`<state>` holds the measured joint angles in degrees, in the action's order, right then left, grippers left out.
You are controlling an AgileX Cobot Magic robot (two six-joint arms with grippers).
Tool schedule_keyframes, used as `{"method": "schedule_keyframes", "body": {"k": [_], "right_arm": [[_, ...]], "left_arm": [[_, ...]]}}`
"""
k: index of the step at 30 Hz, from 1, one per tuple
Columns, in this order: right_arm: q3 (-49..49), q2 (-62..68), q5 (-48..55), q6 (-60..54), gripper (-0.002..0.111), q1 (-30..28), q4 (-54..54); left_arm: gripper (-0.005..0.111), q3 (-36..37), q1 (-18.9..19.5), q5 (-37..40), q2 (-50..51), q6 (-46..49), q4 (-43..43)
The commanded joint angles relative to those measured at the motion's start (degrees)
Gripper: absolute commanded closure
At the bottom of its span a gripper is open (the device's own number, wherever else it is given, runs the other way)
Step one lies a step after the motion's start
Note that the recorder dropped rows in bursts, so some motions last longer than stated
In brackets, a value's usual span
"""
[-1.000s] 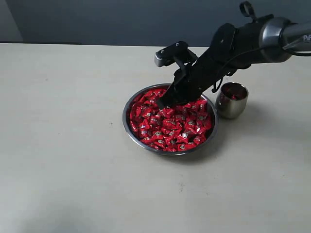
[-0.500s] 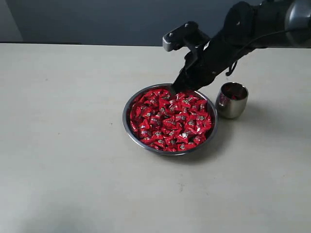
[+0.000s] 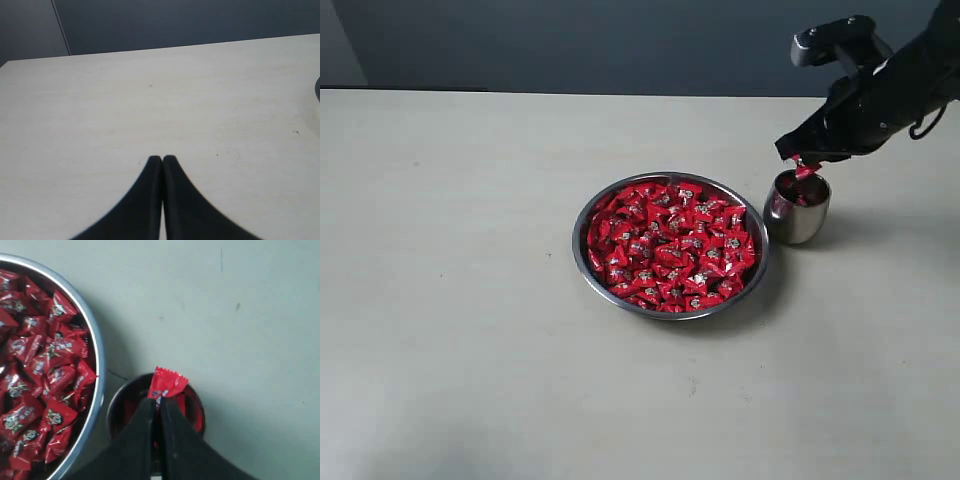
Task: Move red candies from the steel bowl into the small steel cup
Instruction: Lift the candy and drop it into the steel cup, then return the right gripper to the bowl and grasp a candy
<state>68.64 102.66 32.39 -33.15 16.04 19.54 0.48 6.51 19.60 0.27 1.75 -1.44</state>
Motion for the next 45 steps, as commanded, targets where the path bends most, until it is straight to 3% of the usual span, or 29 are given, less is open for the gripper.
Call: {"method": "schedule_keyframes", "body": {"k": [1,7,13,15,22,29,45], "right_arm": [[-0.99,1.74,-1.98,0.2,0.105,-0.71,0.84],[-0.99,3.22,-2.88,0.2,0.104,-0.71,1.32],[-0.99,3.22,-3.14,0.2,0.07,-0.71,1.44],[-0.99,3.22,-3.26,0.2,0.065,-0.71,1.44],[-0.88,0.17,-3.42,-0.71,0.071,1.38,6.2],[-0.88,3.93,-0.33,-10.2,0.071,12.48,6.43],[-0.88,13.93,1.42,-10.32,0.071,12.72,9.01]], "left_arm": [[0.106,-0.48,-0.31,-0.28,-0.27,-0.07,-0.11],[0.106,-0.48,-0.31,-0.28,-0.27,-0.07,-0.11],[0.106,-0.48,-0.31,-0.28,-0.27,-0.07,-0.11],[0.106,-0.48,-0.31,-0.28,-0.27,-0.07,-0.11],[0.106,-0.48,-0.31,-0.28,-0.27,-0.07,-0.11],[0.106,-0.48,-0.31,-0.28,-0.27,-0.07,-0.11],[0.106,-0.48,-0.31,-0.28,-0.27,-0.07,-0.11]]}}
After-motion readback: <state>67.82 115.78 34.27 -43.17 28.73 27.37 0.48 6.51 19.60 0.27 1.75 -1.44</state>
